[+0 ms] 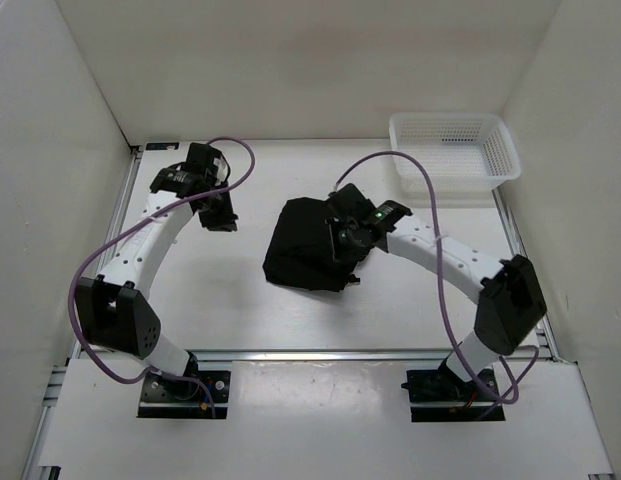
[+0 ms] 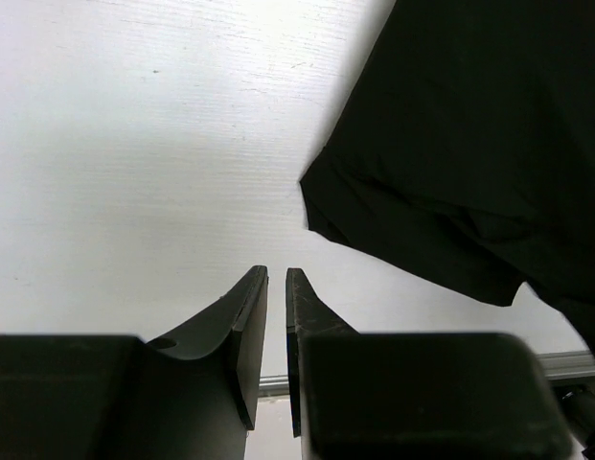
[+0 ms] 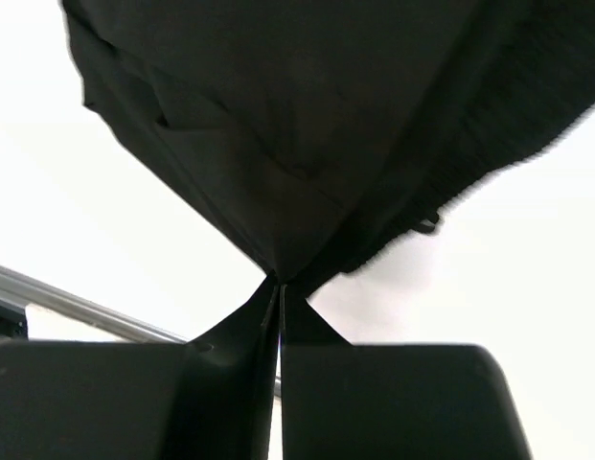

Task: Fold and stack the shorts
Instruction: Fold the shorts

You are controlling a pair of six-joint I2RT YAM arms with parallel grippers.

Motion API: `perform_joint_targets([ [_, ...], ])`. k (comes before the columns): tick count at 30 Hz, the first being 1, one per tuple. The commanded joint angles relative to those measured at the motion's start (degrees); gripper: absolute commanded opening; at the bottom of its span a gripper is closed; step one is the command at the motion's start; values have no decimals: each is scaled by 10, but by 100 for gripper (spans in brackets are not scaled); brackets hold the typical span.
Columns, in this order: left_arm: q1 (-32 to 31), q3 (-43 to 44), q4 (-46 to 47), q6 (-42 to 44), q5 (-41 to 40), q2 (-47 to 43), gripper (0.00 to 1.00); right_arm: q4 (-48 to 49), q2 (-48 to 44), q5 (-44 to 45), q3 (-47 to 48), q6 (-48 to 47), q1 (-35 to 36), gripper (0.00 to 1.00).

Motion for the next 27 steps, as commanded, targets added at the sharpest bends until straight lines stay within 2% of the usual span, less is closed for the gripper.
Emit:
perform_joint_targets([
  [1,3,27,-8,14,4,-7,26,-43,-55,36,-1,-33,3,0],
  [7,3,40,-2,8,21,3,26,-69,-112,48,-23,-40,13,0],
  [15,-22,28,8,-3,38,26,26,-64,-126,55,-144,-13,46,0],
  [16,-29,28,8,-3,46,35,26,-64,-126,60,-152,-8,53,2],
  [17,-35,28,13,-3,63,41,26,-71,-126,60,-157,-2,53,9],
  [18,-41,28,13,-3,70,47,28,-76,-132,80,-157,-2,53,32],
  [19,-51,28,21,-3,70,61,28,-82,-139,90,-157,3,53,45],
  [21,-82,28,28,-15,76,77,28,-82,-163,110,-149,3,53,61],
  [24,-129,39,49,-35,90,116,28,-82,-176,144,-97,-8,31,61],
  [27,-164,46,67,-57,102,157,24,-69,-154,130,-62,-35,-5,52],
])
